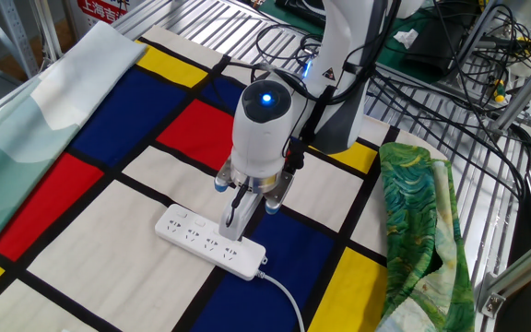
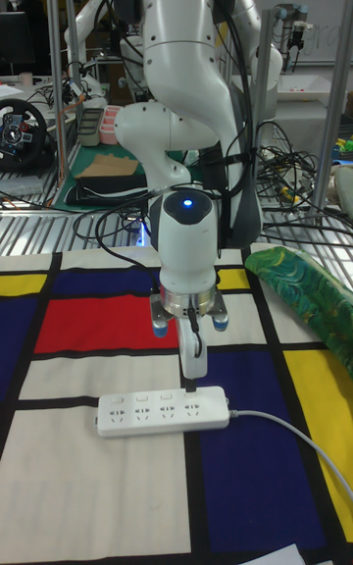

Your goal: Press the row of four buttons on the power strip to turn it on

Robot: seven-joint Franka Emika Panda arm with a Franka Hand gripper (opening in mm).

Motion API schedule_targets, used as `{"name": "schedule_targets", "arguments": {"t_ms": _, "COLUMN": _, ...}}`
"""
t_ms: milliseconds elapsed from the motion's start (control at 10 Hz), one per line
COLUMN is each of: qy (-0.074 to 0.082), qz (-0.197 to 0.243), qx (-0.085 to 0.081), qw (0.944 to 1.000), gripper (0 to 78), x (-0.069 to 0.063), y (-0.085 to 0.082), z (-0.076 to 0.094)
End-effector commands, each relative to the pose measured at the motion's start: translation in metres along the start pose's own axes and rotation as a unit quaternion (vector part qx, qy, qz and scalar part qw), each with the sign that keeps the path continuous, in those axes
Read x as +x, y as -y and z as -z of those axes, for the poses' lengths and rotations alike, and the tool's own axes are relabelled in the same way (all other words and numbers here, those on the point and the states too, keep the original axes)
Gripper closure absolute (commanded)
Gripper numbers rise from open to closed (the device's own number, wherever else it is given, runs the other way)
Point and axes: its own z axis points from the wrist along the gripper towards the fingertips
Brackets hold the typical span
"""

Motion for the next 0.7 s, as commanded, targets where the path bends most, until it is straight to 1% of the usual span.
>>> {"name": "schedule_targets", "arguments": {"t_ms": 100, "qy": -0.008, "qz": 0.107, "qx": 0.01, "qw": 0.9942, "gripper": 0.2, "x": -0.004, "y": 0.014, "z": 0.069}}
{"name": "schedule_targets", "arguments": {"t_ms": 200, "qy": 0.001, "qz": 0.147, "qx": 0.011, "qw": 0.989, "gripper": 0.2, "x": 0.001, "y": 0.022, "z": 0.093}}
{"name": "schedule_targets", "arguments": {"t_ms": 300, "qy": 0.007, "qz": 0.199, "qx": 0.011, "qw": 0.9799, "gripper": 0.2, "x": 0.004, "y": 0.029, "z": 0.103}}
{"name": "schedule_targets", "arguments": {"t_ms": 400, "qy": 0.007, "qz": 0.253, "qx": 0.011, "qw": 0.9673, "gripper": 0.2, "x": 0.006, "y": 0.032, "z": 0.106}}
{"name": "schedule_targets", "arguments": {"t_ms": 500, "qy": 0.004, "qz": 0.279, "qx": 0.01, "qw": 0.9604, "gripper": 0.2, "x": 0.006, "y": 0.029, "z": 0.102}}
{"name": "schedule_targets", "arguments": {"t_ms": 600, "qy": 0.003, "qz": 0.281, "qx": 0.008, "qw": 0.9596, "gripper": 0.2, "x": 0.007, "y": 0.027, "z": 0.096}}
{"name": "schedule_targets", "arguments": {"t_ms": 700, "qy": 0.015, "qz": 0.295, "qx": 0.006, "qw": 0.9554, "gripper": 0.2, "x": 0.013, "y": 0.019, "z": 0.077}}
